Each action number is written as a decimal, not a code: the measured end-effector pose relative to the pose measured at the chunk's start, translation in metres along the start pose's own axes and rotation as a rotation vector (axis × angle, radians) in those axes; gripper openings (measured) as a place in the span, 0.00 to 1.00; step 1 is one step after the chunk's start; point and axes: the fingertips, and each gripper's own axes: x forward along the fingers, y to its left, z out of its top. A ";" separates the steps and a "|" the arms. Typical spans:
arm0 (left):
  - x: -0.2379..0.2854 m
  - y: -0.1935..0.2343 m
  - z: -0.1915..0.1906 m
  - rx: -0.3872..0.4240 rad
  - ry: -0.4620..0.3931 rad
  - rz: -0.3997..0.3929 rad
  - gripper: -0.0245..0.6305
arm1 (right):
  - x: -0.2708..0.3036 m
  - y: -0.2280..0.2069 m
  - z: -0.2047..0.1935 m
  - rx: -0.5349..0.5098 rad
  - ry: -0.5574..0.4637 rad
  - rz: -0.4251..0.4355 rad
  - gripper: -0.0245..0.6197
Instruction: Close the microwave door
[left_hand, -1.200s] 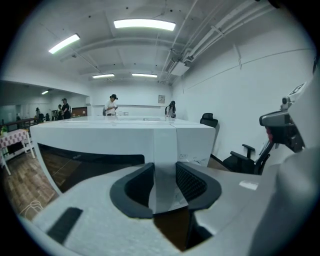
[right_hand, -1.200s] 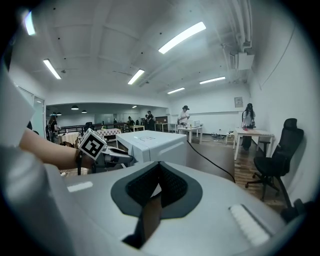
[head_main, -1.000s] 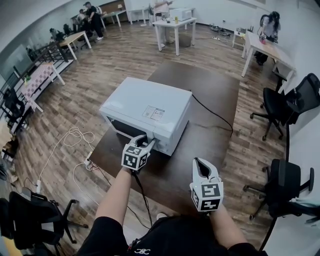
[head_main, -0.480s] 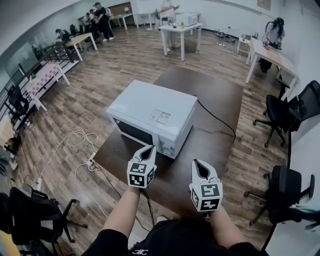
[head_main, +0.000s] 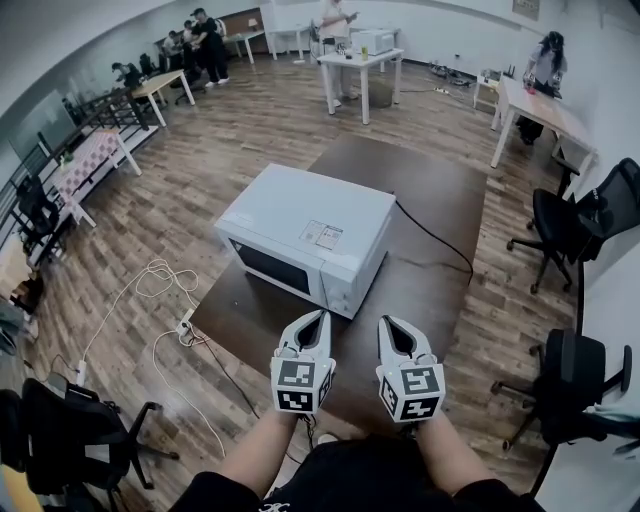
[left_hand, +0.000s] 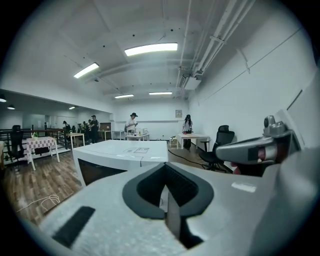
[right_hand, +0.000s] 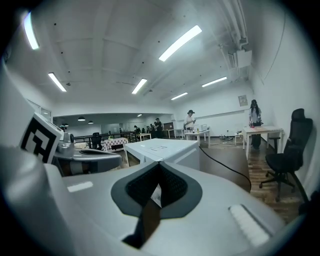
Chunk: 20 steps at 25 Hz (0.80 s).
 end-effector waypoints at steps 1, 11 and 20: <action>-0.001 -0.002 0.002 -0.005 -0.003 -0.006 0.05 | 0.000 0.001 0.000 0.000 0.000 0.002 0.05; 0.000 0.006 -0.004 -0.080 0.031 -0.011 0.05 | 0.003 0.006 -0.005 -0.006 0.035 0.022 0.05; 0.001 0.004 -0.010 -0.069 0.049 -0.012 0.05 | 0.003 0.004 -0.004 -0.038 0.026 0.003 0.05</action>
